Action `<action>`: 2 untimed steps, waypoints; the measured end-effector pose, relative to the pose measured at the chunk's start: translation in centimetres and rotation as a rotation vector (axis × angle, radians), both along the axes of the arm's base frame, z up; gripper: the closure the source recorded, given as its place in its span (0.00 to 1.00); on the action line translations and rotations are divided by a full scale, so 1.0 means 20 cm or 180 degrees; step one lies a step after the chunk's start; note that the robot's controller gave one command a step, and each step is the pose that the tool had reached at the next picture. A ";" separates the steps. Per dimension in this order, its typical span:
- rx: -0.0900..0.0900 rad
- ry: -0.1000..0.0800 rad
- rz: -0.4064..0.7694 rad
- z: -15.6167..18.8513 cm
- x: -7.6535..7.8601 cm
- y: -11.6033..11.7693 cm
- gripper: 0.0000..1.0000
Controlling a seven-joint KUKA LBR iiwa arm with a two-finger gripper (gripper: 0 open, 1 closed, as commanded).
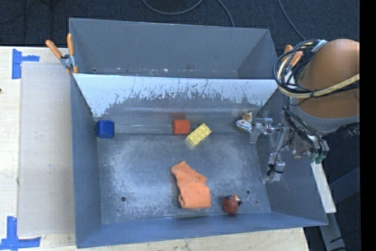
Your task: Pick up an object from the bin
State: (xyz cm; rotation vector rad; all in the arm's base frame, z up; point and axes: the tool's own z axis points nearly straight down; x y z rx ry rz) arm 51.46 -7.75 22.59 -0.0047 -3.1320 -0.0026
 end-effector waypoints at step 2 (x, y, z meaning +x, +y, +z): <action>-0.0004 -0.0025 -0.0001 -0.21 0.10 0.19 0.00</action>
Offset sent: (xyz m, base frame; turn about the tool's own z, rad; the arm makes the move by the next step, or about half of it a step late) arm 0.0263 0.0557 -0.0642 -0.0040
